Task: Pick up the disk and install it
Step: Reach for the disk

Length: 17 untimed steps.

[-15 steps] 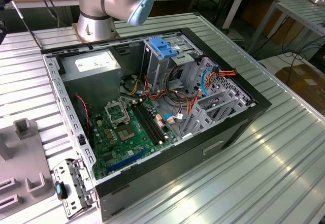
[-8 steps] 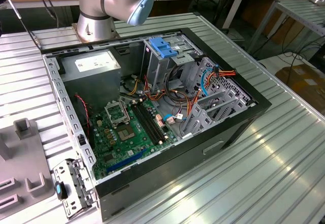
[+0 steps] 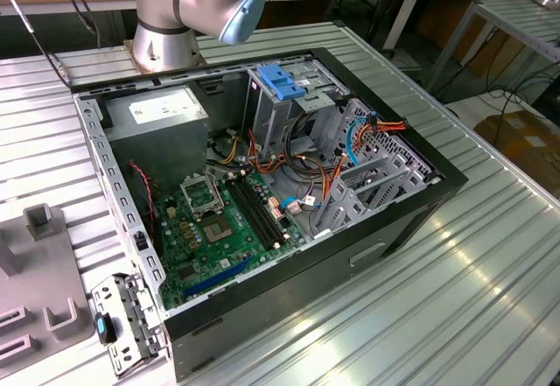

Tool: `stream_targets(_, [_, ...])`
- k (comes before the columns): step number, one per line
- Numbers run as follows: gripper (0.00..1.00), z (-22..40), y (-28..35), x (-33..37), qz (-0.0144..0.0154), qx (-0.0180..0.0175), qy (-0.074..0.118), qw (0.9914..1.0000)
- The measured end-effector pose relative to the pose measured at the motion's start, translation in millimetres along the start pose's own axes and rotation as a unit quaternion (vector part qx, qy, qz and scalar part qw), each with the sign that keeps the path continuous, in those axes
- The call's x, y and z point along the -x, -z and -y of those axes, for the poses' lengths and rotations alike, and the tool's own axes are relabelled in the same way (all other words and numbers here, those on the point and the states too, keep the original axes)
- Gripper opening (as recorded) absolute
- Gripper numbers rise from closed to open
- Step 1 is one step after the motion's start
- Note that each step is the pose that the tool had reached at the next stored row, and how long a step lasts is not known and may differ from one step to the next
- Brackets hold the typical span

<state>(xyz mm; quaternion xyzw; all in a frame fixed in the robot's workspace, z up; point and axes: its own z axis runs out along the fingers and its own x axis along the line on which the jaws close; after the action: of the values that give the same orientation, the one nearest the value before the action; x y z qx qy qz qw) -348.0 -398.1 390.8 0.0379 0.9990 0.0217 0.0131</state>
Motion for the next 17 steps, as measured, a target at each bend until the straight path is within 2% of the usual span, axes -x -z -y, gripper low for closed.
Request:
stream_targets(7, [0.15, 0.5, 0.1, -7.0, 0.0, 0.0, 0.0, 1.0])
stream_targets(17, [0.15, -1.4, -0.2, -21.3, 0.0, 0.0, 0.0, 1.0])
